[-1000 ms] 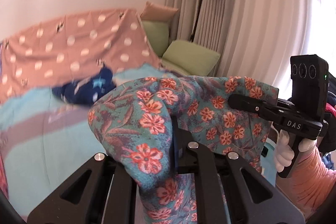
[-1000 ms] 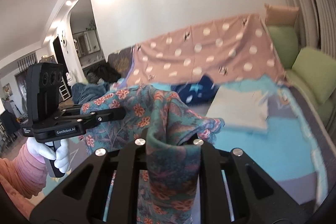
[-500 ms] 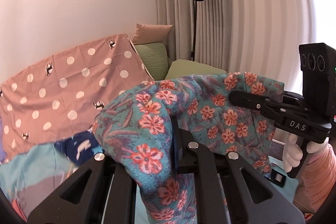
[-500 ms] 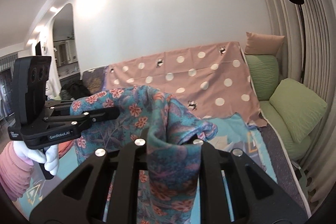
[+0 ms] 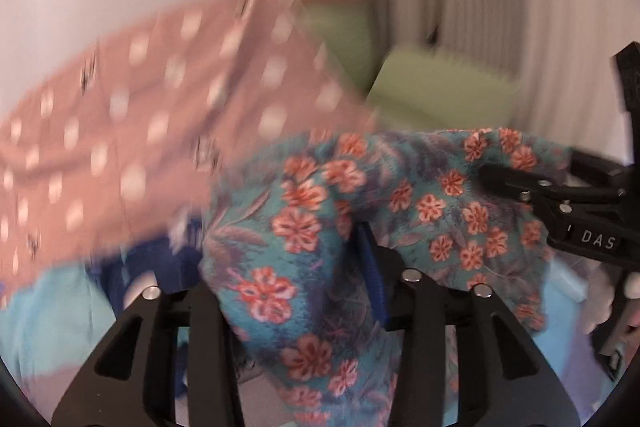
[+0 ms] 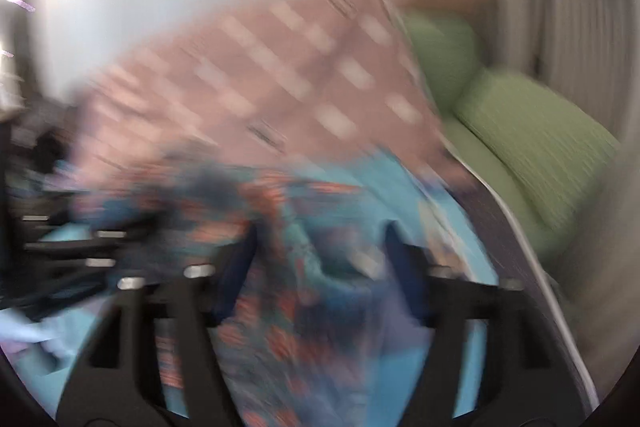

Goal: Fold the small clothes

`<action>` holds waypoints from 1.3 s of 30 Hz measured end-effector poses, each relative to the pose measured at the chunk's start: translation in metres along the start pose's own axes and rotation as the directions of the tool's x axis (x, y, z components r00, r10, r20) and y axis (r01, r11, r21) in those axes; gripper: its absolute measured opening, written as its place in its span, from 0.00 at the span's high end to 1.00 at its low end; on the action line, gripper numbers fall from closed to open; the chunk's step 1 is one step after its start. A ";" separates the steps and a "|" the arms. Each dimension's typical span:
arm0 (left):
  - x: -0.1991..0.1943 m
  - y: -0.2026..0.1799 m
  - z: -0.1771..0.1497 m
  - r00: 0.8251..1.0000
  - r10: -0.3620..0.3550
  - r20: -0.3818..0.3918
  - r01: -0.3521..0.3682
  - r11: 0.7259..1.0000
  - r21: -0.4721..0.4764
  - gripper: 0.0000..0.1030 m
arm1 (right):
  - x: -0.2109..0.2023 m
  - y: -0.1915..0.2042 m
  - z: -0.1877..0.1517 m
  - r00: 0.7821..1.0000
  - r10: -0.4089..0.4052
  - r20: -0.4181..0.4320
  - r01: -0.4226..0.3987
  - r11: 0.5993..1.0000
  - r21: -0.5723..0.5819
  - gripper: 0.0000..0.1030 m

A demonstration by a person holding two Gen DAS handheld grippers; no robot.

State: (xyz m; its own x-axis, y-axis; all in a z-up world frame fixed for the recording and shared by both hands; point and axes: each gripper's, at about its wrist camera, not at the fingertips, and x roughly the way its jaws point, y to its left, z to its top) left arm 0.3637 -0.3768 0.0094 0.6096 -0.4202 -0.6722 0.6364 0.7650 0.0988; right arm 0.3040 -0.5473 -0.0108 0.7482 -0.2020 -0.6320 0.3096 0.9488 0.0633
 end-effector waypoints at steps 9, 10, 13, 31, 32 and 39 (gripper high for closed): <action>0.033 0.038 -0.085 0.993 -0.027 -0.117 0.020 0.998 -0.063 0.51 | 0.044 0.001 -0.097 0.992 0.017 -0.125 -0.014 1.000 0.028 0.44; 0.029 0.039 -0.087 0.992 -0.030 -0.122 0.022 0.998 -0.062 0.51 | 0.036 0.002 -0.102 0.993 0.010 -0.120 -0.006 1.000 0.028 0.44; 0.012 0.035 -0.091 0.994 -0.017 -0.109 0.013 0.999 -0.040 0.51 | 0.006 0.003 -0.108 0.995 -0.017 -0.094 0.018 1.000 0.007 0.44; -0.204 -0.015 -0.166 0.981 0.048 0.189 -0.021 0.989 -0.143 0.02 | -0.234 0.039 -0.183 0.999 -0.019 0.031 0.016 0.995 0.103 0.24; -0.213 -0.018 -0.171 0.976 0.069 0.205 -0.039 0.988 -0.147 0.01 | -0.245 0.041 -0.187 0.999 -0.028 0.042 0.024 0.994 0.107 0.23; -0.271 -0.033 -0.207 0.960 0.147 0.237 -0.112 0.981 -0.156 0.01 | -0.298 0.072 -0.204 0.994 -0.055 0.097 0.052 0.998 0.039 0.16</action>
State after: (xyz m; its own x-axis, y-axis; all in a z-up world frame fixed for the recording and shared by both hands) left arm 0.0799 -0.1873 0.0360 0.7911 -0.4065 -0.4571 0.4827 0.8738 0.0582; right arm -0.0162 -0.3692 0.0248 0.7831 -0.2767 -0.5570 0.3706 0.9268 0.0606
